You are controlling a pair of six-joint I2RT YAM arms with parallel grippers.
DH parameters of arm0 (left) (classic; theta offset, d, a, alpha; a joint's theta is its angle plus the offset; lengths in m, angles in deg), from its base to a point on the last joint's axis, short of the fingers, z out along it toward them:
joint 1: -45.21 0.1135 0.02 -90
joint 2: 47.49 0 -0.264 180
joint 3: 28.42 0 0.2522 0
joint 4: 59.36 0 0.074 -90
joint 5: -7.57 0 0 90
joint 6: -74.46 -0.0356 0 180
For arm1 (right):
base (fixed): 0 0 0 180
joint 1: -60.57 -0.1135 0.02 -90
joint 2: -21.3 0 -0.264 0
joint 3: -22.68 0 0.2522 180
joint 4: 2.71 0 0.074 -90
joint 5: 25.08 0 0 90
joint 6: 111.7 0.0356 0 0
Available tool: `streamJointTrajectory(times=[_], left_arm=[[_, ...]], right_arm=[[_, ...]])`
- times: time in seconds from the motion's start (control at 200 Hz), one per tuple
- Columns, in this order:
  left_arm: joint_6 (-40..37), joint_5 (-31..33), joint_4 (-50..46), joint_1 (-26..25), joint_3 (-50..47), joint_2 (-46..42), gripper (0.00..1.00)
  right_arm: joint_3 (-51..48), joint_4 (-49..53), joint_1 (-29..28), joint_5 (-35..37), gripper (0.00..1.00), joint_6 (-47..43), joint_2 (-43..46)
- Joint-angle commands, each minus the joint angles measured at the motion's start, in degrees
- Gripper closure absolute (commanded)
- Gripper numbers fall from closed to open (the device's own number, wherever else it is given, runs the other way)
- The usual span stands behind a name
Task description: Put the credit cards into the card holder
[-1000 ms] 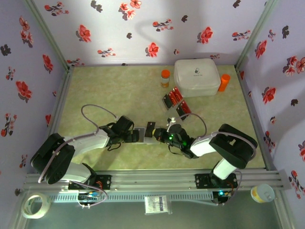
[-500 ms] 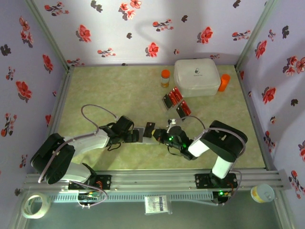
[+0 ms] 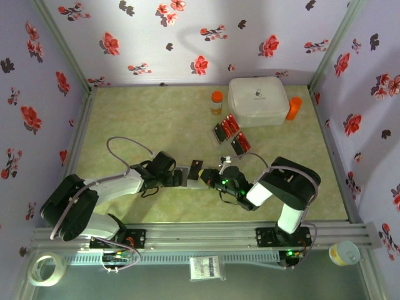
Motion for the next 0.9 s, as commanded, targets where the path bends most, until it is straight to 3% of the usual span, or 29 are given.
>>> streamJointTrajectory(times=[0.0, 0.515, 0.895], left_arm=[[0.84, 0.92, -4.91, -0.17, -0.35, 1.87, 0.0], [0.86, 0.94, -4.92, -0.17, -0.59, 1.58, 0.0], [1.06, 0.92, -4.71, -0.17, -0.74, 1.57, 0.0]], right_arm=[[-0.77, -2.28, -0.55, -0.96, 1.0, 1.28, -0.46], [-0.53, 0.49, -0.54, -1.35, 1.0, 1.55, -0.25], [0.69, 10.93, -1.23, -1.32, 1.0, 1.58, 2.43]])
